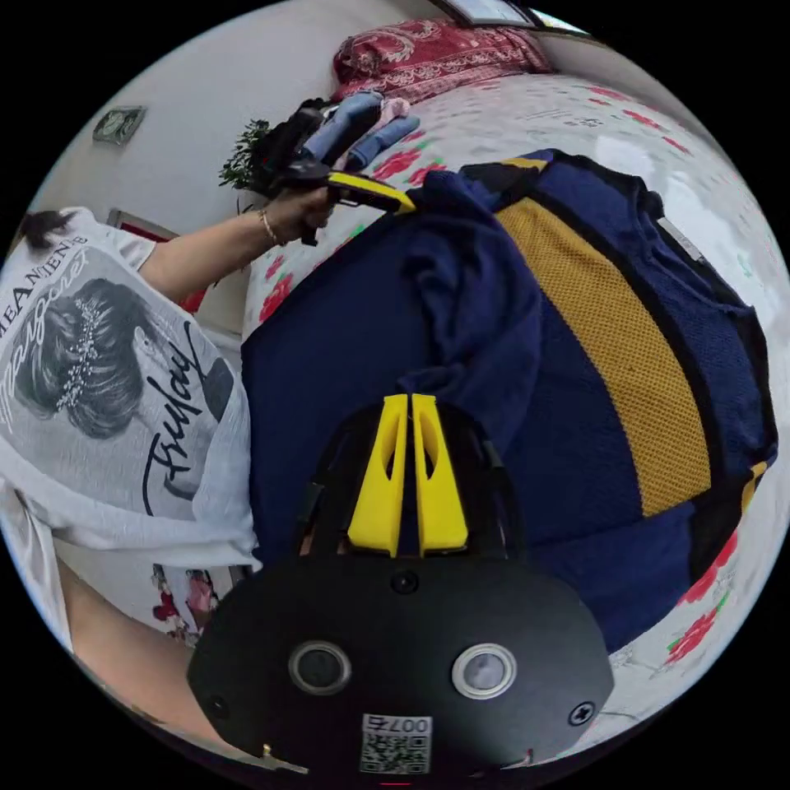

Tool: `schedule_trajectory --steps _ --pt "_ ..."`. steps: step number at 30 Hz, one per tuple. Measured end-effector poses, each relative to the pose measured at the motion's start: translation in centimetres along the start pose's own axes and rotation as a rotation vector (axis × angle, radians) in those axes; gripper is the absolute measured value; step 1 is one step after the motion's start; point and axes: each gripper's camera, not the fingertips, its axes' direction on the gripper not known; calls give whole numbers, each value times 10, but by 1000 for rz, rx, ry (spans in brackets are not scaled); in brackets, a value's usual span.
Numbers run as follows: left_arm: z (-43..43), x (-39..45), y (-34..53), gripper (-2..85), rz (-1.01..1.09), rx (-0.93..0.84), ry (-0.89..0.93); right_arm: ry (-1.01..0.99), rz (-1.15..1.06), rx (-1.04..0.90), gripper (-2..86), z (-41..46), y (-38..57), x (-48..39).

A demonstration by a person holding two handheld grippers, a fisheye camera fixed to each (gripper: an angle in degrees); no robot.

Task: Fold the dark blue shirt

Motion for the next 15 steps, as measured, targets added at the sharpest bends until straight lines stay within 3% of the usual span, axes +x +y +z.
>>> schedule_trajectory --steps 2,4,11,15 --pt "0 -10 -7 -10 -26 18 -50 -35 -87 -171 5 7 12 -22" --pt "1 -20 -9 -10 -49 27 -44 13 -90 -218 8 3 25 -34" --pt "-8 -52 14 -10 -209 101 85 50 166 141 57 -55 61 -49" --pt "-19 -59 27 -10 -246 124 65 162 341 234 62 -57 80 -46"
